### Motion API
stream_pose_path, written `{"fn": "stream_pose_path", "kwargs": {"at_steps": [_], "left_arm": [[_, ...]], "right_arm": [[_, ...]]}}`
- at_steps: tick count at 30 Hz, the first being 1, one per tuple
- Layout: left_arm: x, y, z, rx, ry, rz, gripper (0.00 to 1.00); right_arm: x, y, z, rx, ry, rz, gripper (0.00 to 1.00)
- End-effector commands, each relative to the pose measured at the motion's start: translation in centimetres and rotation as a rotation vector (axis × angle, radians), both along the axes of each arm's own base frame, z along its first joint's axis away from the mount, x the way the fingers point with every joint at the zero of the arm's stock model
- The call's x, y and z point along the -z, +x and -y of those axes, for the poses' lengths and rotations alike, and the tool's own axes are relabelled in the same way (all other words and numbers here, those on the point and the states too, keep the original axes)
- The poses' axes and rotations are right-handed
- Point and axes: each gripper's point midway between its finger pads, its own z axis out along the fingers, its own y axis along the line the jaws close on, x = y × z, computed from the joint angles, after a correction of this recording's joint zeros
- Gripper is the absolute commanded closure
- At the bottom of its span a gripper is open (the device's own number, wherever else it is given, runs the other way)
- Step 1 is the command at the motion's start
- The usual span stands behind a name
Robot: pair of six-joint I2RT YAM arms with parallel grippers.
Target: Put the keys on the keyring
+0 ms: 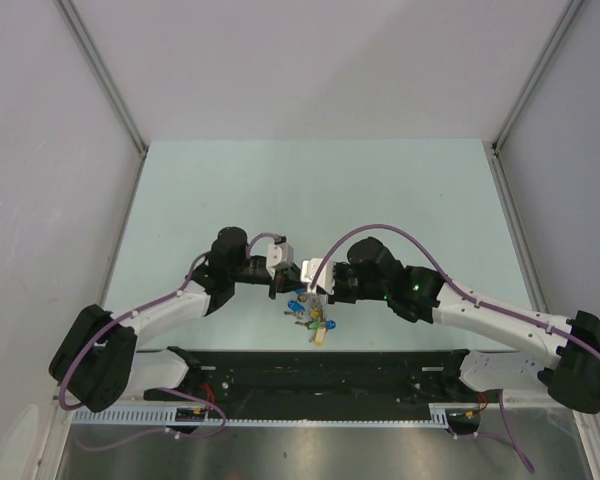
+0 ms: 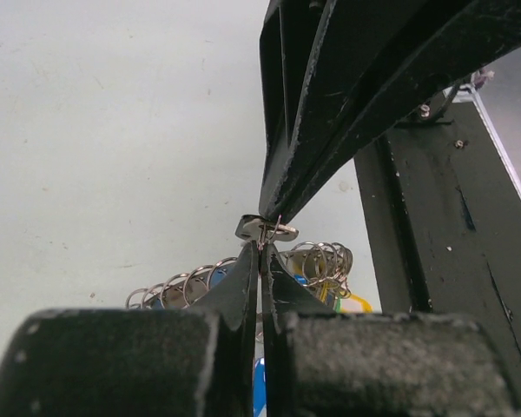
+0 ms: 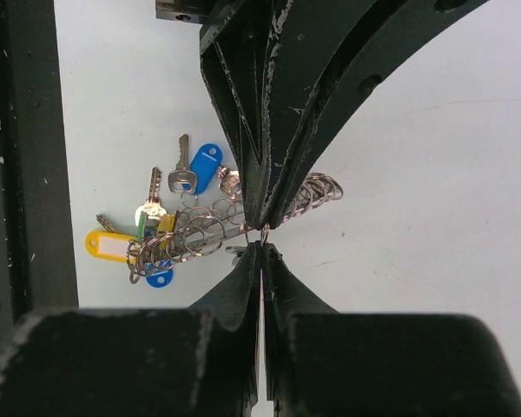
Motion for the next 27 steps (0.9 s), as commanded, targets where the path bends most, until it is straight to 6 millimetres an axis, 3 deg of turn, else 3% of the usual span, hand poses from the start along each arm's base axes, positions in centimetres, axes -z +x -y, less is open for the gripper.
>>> {"fn": "stream_pose_path", "kwargs": {"at_steps": [1,9,15,19,26,27], "left_arm": [[-3.0,1.6,0.2,-0.105,-0.092,0.081,1.00],[-4.7,3.0,-0.8,-0.281,-0.201,0.074,1.00],[-5.5,3.3,-1.1,-0.329,-0.278,0.049,1.00],[-6.3,3.3,-1.2,-0.345,-0.344,0.031,1.00],[-5.8,3.3,-1.4,-0.357,-0.354,0.026,0.99],[-5.8,3.3,-1.5,-0.361,-0.352,0.028,0.95]], "right_arm": [[-2.3,0.2,0.1,0.046,0.053,0.009,1.00],[-0.6,-0.2,0.9,0.099,0.098,-0.017,1.00],[0.5,-1.0,-0.3,0.092,0.149,-0.046,1.00],[0.1,-0.9,-1.6,0.084,0.220,-0.034,1.00],[-0.7,0.1,-1.6,0.091,0.230,0.029,1.00],[-0.7,0.2,-1.4,0.090,0.227,0.033,1.00]]}}
